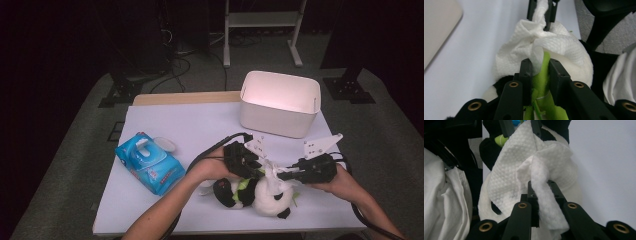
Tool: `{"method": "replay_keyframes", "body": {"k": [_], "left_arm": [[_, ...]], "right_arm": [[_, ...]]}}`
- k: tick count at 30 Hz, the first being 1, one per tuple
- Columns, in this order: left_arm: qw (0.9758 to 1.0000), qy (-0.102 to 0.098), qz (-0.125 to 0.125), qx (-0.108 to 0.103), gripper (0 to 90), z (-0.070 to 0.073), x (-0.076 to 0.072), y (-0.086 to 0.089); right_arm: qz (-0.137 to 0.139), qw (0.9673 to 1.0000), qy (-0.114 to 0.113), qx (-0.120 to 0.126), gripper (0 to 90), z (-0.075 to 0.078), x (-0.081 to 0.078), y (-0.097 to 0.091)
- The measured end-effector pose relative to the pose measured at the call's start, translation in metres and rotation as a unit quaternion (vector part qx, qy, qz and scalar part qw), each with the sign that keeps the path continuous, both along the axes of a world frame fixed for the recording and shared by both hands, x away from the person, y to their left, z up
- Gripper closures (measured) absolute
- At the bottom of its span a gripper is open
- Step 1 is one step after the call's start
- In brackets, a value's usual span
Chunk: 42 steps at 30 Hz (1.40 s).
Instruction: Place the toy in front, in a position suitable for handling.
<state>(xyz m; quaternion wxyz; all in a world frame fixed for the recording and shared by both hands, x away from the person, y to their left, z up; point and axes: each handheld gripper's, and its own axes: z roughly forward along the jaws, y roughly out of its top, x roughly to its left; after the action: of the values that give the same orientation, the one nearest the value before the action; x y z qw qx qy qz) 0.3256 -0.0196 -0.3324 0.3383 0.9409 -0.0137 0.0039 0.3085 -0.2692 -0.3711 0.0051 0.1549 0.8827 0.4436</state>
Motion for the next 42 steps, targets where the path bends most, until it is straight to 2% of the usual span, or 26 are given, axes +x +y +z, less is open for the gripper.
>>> {"method": "replay_keyframes", "body": {"k": [1, 5, 7, 16, 18, 21, 25, 27, 29, 32, 36, 42], "left_arm": [[1.0, 0.0, -0.002, 0.001, 65.5, 0.0, -0.001, 0.0], [1.0, -0.003, -0.001, -0.005, 58.1, 0.003, -0.001, 0.004], [0.9999, 0.001, 0.005, -0.014, 54.9, 0.004, 0.0, 0.007], [0.9994, -0.005, 0.02, -0.026, 47.9, 0.009, 0.001, 0.016], [0.9993, -0.006, 0.022, -0.029, 47.2, 0.01, 0.001, 0.018], [0.9991, -0.007, 0.027, -0.033, 46.6, 0.011, 0.002, 0.021], [0.9986, -0.008, 0.034, -0.04, 45.3, 0.012, 0.002, 0.026], [0.9985, -0.009, 0.035, -0.041, 44.3, 0.012, 0.003, 0.028], [0.9983, -0.009, 0.039, -0.043, 43.4, 0.012, 0.002, 0.03], [0.9981, -0.01, 0.043, -0.043, 42.4, 0.012, 0.002, 0.033], [0.998, -0.009, 0.044, -0.045, 41.3, 0.013, 0.002, 0.035], [0.9977, -0.01, 0.047, -0.047, 40.1, 0.014, 0.003, 0.038]], "right_arm": [[-0.001, 1.0, -0.002, -0.002, 82.4, 0.001, -0.001, 0.0], [-0.009, 0.9999, -0.008, -0.001, 82.4, 0.003, -0.003, -0.008], [-0.017, 0.9998, -0.007, -0.001, 82.4, 0.004, -0.004, -0.013], [-0.058, 0.9982, 0.0, -0.011, 82.4, -0.003, -0.005, -0.043], [-0.073, 0.997, 0.003, -0.026, 82.3, -0.006, -0.006, -0.053], [-0.091, 0.9953, 0.008, -0.035, 82.3, -0.009, -0.007, -0.067], [-0.125, 0.9906, 0.02, -0.052, 81.5, -0.018, -0.011, -0.09], [-0.136, 0.9886, 0.026, -0.06, 79.6, -0.025, -0.014, -0.098], [-0.146, 0.9856, 0.029, -0.08, 71.9, -0.034, -0.017, -0.103], [-0.152, 0.9828, 0.044, -0.095, 64.6, -0.044, -0.019, -0.108], [-0.158, 0.9827, 0.049, -0.084, 59.0, -0.046, -0.022, -0.112], [-0.157, 0.984, 0.038, -0.076, 57.1, -0.035, -0.02, -0.11]]}}
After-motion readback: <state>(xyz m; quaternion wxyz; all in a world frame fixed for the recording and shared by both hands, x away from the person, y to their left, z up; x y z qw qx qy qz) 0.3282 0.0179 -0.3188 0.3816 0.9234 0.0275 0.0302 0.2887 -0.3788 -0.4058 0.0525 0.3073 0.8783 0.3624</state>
